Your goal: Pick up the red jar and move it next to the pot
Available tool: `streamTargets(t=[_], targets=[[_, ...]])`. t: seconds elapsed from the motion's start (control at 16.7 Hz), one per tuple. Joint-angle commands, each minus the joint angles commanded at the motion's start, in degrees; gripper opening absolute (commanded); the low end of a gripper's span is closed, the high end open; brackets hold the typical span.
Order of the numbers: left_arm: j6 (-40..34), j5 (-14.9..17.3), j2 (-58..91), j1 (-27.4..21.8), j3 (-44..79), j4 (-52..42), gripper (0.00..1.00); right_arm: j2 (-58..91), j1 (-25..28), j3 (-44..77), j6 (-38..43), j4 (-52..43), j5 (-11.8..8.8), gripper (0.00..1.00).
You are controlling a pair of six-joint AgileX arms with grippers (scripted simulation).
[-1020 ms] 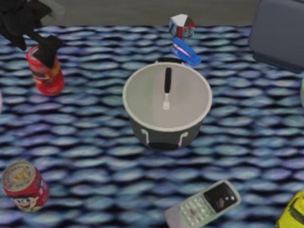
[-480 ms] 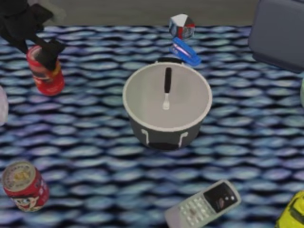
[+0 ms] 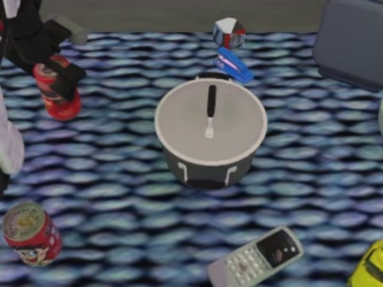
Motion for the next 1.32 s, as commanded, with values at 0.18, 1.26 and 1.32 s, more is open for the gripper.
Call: streamTargets(t=[0.18, 1.26, 1.32], targets=[[0.0, 0.0, 0.0, 0.0, 0.0, 0.0, 1.00, 0.0, 0.0, 0.0, 0.0, 0.0, 0.0, 1.00], [0.0, 0.0, 0.0, 0.0, 0.0, 0.0, 0.00, 0.0, 0.0, 0.0, 0.0, 0.0, 0.0, 1.00], [0.0, 0.0, 0.0, 0.0, 0.0, 0.0, 0.00, 0.0, 0.0, 0.0, 0.0, 0.0, 0.0, 1.00]])
